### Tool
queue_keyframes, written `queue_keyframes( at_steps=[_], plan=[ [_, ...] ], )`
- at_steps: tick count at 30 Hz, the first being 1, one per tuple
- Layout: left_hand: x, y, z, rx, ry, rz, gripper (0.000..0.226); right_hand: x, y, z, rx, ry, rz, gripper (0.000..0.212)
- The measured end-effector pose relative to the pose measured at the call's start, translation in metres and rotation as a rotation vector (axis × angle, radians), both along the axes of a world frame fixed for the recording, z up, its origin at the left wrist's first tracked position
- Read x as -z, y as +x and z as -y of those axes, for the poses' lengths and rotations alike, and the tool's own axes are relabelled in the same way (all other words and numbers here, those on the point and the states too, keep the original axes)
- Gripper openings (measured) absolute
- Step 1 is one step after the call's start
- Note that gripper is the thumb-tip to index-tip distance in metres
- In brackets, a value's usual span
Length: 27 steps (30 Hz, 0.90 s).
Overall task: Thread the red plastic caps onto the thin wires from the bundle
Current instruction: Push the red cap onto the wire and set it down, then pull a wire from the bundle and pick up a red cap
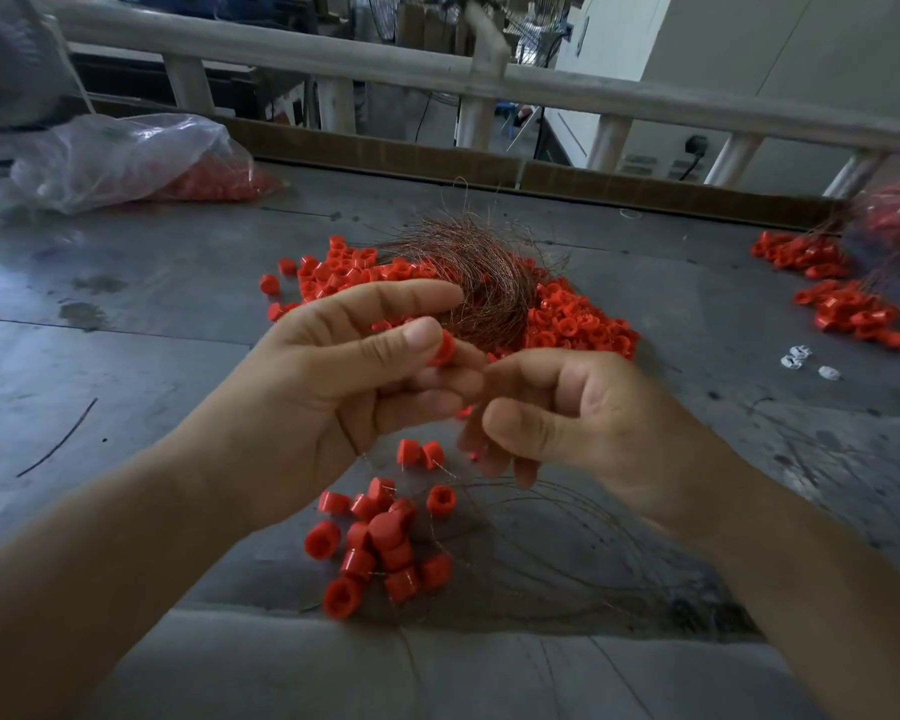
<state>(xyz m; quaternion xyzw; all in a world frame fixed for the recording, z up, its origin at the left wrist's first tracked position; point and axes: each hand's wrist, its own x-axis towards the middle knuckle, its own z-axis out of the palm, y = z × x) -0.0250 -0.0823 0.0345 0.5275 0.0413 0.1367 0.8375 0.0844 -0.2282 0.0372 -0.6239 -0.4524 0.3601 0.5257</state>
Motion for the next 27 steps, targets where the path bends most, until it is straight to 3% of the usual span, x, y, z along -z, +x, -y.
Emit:
queue_keyframes(
  at_steps=[3,8,12,16,19,25,27],
  plan=[
    [-0.001,0.000,-0.002,-0.008,-0.047,0.022,0.029,0.001,-0.002,-0.001,0.012,0.002,-0.038,0.018],
    [-0.001,0.000,-0.007,-0.063,0.022,0.026,0.024,-0.006,0.009,0.003,0.150,0.011,-0.098,0.022],
    [-0.001,-0.003,-0.014,-0.133,0.288,-0.083,0.021,-0.007,0.015,0.004,0.172,-0.061,0.066,0.005],
    [0.004,-0.005,-0.025,-0.252,0.768,-0.243,0.024,-0.003,0.015,0.005,0.152,-0.154,0.338,0.014],
    [0.006,-0.005,-0.030,-0.181,1.029,-0.328,0.028,0.001,0.013,0.004,0.117,-0.247,0.498,0.017],
    [0.011,-0.004,-0.028,0.045,1.184,-0.423,0.013,0.008,0.014,0.002,0.069,-0.373,0.677,0.016],
    [0.011,-0.003,-0.029,0.031,1.143,-0.406,0.027,0.008,0.015,0.003,0.055,-0.385,0.690,0.015]
  ],
)
